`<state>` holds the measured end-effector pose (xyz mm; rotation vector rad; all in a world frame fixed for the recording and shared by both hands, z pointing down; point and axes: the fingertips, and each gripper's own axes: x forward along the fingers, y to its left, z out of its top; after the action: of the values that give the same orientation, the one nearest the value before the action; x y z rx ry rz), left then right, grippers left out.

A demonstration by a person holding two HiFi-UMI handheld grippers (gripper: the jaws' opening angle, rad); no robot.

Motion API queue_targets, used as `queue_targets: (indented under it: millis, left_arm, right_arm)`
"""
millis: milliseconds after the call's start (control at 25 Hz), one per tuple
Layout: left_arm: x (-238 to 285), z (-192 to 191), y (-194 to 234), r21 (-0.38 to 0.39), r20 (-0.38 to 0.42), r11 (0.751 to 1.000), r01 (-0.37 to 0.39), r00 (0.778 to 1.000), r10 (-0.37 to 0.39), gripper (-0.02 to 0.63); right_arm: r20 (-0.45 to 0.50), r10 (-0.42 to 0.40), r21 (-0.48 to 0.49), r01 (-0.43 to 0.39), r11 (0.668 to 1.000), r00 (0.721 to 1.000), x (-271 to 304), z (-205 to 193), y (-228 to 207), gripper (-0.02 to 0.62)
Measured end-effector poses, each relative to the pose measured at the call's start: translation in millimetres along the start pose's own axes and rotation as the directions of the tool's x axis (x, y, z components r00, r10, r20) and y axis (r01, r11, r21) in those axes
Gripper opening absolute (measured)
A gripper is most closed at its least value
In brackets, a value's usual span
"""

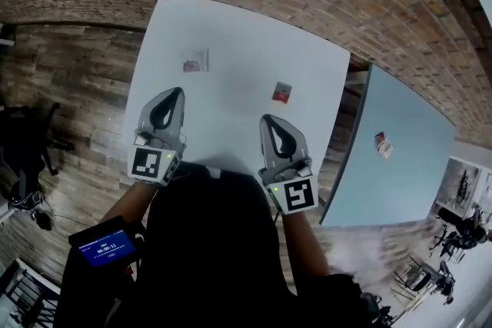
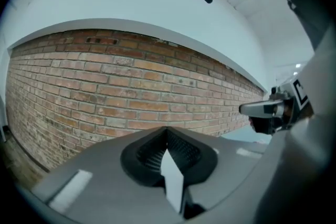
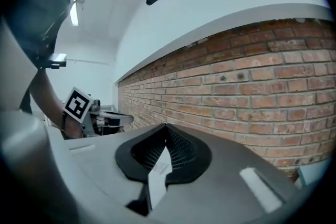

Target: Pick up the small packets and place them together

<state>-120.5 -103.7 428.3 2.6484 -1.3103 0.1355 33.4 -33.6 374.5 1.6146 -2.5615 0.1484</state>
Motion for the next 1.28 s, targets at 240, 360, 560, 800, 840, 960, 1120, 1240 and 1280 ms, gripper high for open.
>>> queue_targets:
  millis: [240, 360, 560, 800, 840, 960, 1120, 1240, 1280]
  left_arm:
    - [26, -38, 16, 0.033, -0.118, 0.998, 0.054, 0.992, -0.050, 0.000]
    - [42, -65, 35, 0.017, -0.188, 0.998, 0.061, 0.980, -0.057, 0.002]
    - [69, -128, 61, -0.020, -0.351, 0.995, 0.094, 0.931, -0.096, 0.140]
    - [97, -178, 69, 0.000, -0.455, 0.982, 0.188, 0.875, -0.167, 0.194]
    - [102, -186, 69, 0.002, -0.464, 0.979, 0.205, 0.867, -0.181, 0.198]
    - [111, -205, 74, 0.011, -0.505, 0.978, 0.208, 0.845, -0.174, 0.202]
    - [121, -229, 87, 0.055, -0.576, 0.981, 0.184, 0.809, -0.119, 0.202]
    - [125, -247, 91, 0.029, -0.618, 0.985, 0.169, 0.778, -0.115, 0.202]
    - [125, -252, 92, 0.020, -0.633, 0.987, 0.162, 0.766, -0.113, 0.202]
  right_arm:
    - [-0.036, -0.035, -0.087, 0.032, 0.996, 0.999, -8, -4, 13, 0.003]
    - [-0.040, -0.084, -0.132, 0.078, 0.988, 0.996, -9, 5, 3, 0.003]
    - [-0.044, -0.189, -0.154, 0.180, 0.972, 0.981, -9, 10, -13, 0.003]
    - [-0.071, -0.244, -0.149, 0.232, 0.961, 0.967, -13, 3, -13, 0.003]
    - [-0.078, -0.249, -0.146, 0.236, 0.961, 0.965, -13, 1, -12, 0.003]
    - [-0.098, -0.263, -0.150, 0.247, 0.957, 0.960, -18, -1, -7, 0.003]
    - [-0.112, -0.287, -0.159, 0.268, 0.950, 0.952, -23, -2, -11, 0.003]
    - [-0.116, -0.313, -0.164, 0.293, 0.942, 0.943, -26, -3, -14, 0.003]
    - [-0.118, -0.319, -0.165, 0.298, 0.940, 0.940, -27, -3, -14, 0.003]
